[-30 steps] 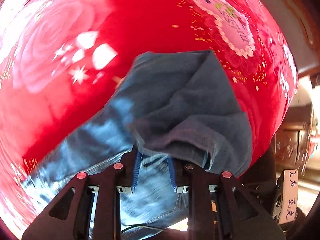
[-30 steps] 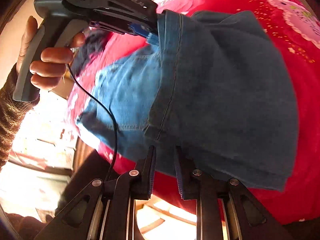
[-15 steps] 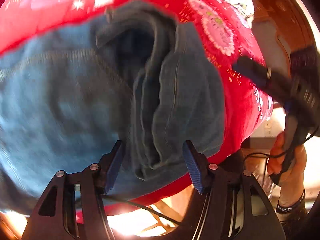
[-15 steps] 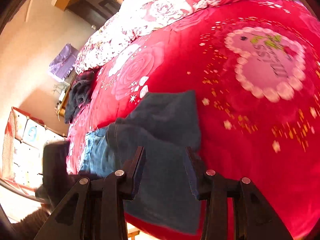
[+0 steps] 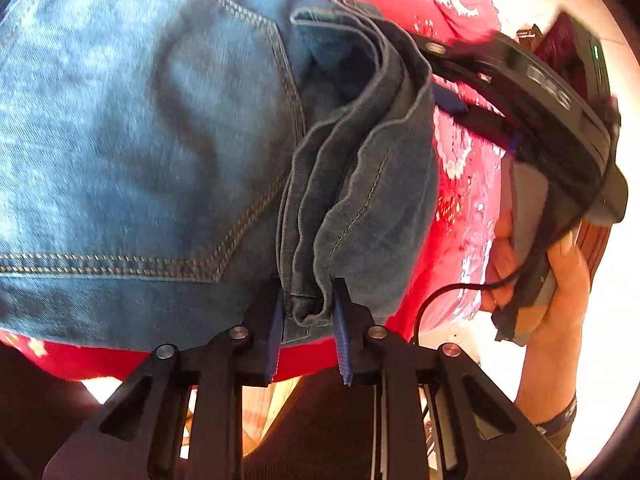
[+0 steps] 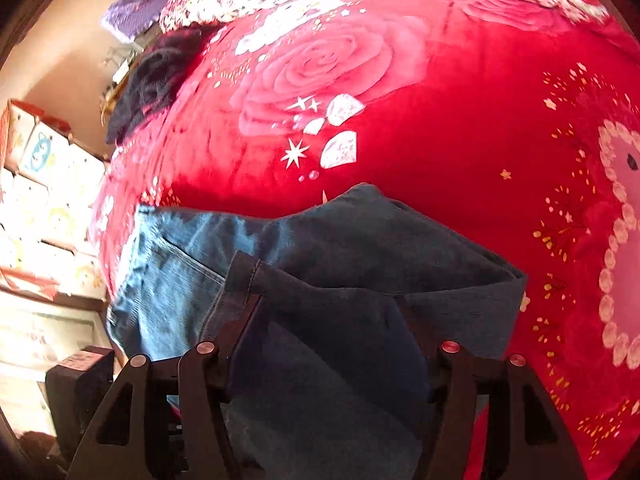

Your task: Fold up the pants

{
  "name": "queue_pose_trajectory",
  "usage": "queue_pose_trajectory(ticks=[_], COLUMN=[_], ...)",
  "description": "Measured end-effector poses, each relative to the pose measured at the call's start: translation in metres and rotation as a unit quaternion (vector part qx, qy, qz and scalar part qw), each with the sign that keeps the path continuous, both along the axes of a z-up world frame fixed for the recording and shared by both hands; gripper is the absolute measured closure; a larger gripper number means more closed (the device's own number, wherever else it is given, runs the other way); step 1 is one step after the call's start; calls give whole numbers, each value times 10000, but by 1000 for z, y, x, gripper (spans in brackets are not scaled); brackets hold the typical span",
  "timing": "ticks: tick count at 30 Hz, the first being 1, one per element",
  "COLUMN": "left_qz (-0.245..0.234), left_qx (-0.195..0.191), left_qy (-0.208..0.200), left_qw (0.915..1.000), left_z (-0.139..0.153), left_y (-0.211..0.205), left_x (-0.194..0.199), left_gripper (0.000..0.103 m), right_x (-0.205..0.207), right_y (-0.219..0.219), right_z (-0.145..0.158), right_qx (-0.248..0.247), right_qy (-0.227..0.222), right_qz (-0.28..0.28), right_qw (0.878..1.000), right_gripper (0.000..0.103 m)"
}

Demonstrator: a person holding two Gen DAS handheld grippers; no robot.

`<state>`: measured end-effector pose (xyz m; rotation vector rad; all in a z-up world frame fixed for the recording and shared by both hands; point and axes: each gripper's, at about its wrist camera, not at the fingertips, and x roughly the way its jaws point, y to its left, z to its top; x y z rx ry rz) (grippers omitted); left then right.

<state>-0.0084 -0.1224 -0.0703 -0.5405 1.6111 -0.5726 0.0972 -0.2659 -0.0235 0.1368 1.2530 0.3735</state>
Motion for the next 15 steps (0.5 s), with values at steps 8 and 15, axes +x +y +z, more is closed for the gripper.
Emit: queue_pose_trajectory(ticks=[8,15], left_qz=[-67,-238], left_qx=[182,112], left_qy=[159,290], left_qw=[9997,9992], left_z=[-7,-7], left_y=[-11,-2], left_x=[1,-6], left_gripper=[85,85], right_x=[0,7], right_y=[35,-27], right_z=[1,20], right_qx=[-746,-120], right_qy=[-562,-420], right_qz=[595,-391], right_qw=[9939,9983], right_gripper=[102,70])
